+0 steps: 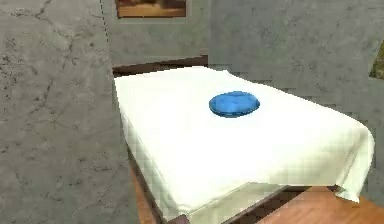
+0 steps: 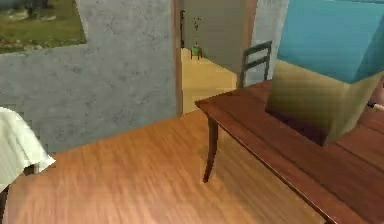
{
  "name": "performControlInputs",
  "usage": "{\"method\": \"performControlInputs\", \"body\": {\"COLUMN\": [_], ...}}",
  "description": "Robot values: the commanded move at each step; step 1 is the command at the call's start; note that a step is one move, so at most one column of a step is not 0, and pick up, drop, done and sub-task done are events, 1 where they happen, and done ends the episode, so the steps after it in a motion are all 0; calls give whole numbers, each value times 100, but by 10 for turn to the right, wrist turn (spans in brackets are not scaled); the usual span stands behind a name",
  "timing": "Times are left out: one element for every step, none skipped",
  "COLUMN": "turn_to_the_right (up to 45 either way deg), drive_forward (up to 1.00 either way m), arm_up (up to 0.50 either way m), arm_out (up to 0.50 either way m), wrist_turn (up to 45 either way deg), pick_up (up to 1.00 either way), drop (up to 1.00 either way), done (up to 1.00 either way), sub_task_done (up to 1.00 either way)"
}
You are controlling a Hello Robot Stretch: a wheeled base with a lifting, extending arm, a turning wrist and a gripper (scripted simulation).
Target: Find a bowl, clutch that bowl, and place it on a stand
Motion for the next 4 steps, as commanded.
{"method": "performControlInputs", "body": {"turn_to_the_right": [450, 270, 0, 120], "drive_forward": [0, 0, 100, 0], "arm_up": [0, 0, 0, 0], "arm_out": [0, 0, 0, 0], "wrist_turn": [0, 0, 0, 0], "pick_up": [0, 0, 0, 0], "drop": [0, 0, 0, 0], "done": [0, 0, 0, 0], "sub_task_done": [0, 0, 0, 0]}}
